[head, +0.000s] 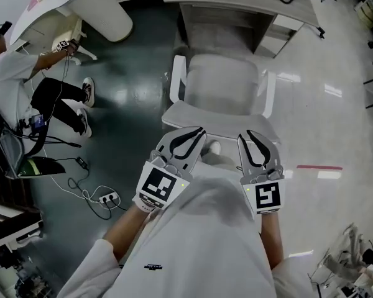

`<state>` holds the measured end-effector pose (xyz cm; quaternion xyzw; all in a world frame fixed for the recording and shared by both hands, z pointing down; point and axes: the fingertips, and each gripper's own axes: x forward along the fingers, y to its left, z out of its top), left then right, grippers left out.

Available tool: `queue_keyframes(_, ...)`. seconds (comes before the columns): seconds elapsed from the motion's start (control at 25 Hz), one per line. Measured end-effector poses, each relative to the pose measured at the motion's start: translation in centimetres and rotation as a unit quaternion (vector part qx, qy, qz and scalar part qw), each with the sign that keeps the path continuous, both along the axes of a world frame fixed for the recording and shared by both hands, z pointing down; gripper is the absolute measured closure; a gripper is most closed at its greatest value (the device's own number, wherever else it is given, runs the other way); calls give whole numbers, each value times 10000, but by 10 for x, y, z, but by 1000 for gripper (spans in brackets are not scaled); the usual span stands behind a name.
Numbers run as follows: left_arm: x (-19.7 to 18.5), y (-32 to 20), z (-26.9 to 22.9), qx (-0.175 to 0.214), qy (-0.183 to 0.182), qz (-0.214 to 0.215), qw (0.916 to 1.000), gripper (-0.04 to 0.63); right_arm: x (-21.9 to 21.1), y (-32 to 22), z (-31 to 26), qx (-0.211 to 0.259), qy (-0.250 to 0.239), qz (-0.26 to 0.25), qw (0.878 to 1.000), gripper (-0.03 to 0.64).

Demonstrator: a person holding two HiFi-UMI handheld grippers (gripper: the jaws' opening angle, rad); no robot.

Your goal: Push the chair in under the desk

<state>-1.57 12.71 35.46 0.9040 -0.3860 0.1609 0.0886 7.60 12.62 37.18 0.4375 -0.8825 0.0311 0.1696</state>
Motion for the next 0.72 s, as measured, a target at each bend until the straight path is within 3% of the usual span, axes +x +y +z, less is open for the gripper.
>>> queue_keyframes(0.12,6,0,16,-123,-323,348,9988,581,-4,-3,17,-149,125,-255,9995,519)
queue_keyframes(0.24,11,4,37,-322,-646,700,9949,506,-9,-3,33,-376,283,-480,9977,488)
queue_keyframes(0.4,12,6,65,-508,-1095,1086,9867,477,-22,-3,57,-606,536,-868,9929,471)
queue_keyframes(0.72,18,7,141,-592,-2377,1900,9507,448,-30,9,125,-869,1725,-1540,9690,453)
